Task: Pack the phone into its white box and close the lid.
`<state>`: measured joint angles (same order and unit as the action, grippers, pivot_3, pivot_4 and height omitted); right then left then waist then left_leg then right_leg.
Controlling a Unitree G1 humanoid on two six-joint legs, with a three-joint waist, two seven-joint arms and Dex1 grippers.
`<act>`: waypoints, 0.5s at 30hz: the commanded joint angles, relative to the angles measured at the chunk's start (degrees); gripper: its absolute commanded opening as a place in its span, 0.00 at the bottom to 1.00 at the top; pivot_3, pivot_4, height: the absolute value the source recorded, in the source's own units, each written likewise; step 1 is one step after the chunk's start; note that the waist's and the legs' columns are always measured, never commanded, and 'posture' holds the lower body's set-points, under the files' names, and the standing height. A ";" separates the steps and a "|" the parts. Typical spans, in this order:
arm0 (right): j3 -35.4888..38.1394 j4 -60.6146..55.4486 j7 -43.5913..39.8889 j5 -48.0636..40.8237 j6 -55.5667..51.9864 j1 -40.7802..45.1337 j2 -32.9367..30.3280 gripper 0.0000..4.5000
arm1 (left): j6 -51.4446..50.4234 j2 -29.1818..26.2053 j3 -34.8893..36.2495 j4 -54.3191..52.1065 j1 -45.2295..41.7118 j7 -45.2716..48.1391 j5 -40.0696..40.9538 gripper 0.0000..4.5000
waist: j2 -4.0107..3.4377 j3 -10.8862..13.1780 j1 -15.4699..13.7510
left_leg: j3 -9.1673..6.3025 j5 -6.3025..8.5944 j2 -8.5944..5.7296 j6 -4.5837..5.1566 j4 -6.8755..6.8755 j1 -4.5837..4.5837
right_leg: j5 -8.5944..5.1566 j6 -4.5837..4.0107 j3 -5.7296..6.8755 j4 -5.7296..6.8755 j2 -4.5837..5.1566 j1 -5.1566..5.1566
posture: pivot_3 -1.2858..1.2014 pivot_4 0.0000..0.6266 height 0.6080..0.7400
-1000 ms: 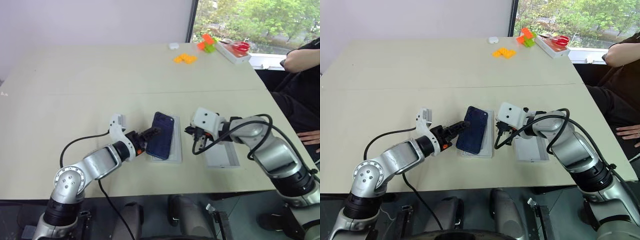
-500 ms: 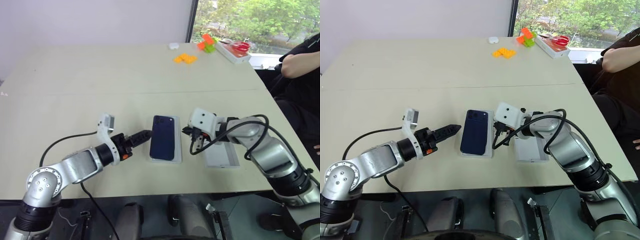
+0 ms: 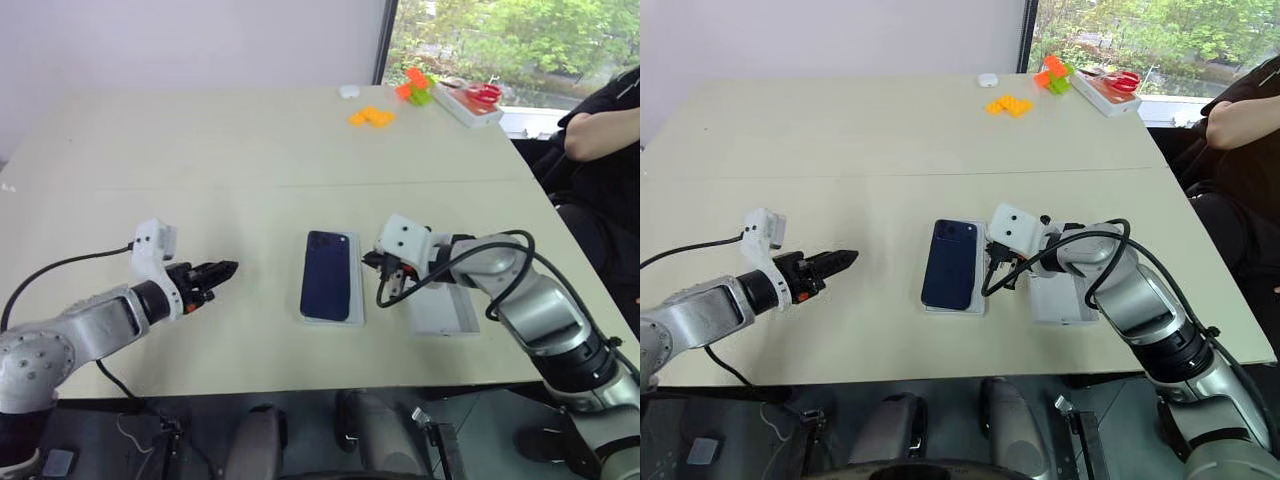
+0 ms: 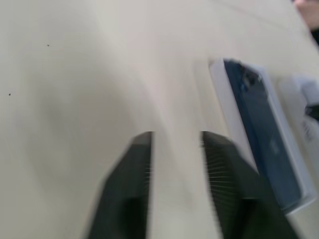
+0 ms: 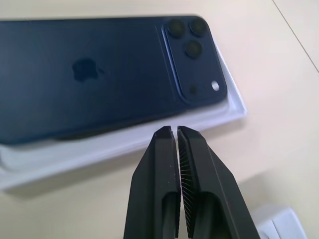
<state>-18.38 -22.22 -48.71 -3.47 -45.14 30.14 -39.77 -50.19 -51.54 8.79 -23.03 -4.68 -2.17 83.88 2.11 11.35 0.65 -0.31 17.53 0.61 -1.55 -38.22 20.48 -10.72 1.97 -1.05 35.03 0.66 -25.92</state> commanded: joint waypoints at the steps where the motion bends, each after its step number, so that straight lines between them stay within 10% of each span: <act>1: 0.15 -1.33 0.66 0.17 0.67 0.58 0.33 0.04 | -1.27 -0.02 -2.60 -2.75 -3.39 4.96 -6.07 0.01 | 0.00 0.00 0.04 | 0.00 0.00 0.00 0.00 0.00 0.00 | 0.00 0.00 0.00 0.00 0.01 0.00 | 0.52 0.24 0.94; 15: 0.45 -2.23 1.44 -0.14 0.17 0.18 -0.07 0.04 | -7.34 9.12 -17.66 -5.01 -13.64 14.55 -25.34 0.01 | 0.01 0.01 0.41 | -0.06 0.01 0.04 0.02 0.01 -0.03 | 0.01 0.03 0.01 0.06 -0.08 0.00 | 0.52 0.24 0.94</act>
<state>-19.14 -22.34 -47.57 -3.48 -45.26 29.91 -39.49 -57.31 -42.89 -9.10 -26.89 -17.16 11.59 59.87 2.12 11.35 1.07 -0.36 17.54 0.64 -1.53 -38.21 20.44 -10.71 2.00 -1.05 35.09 0.59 -25.92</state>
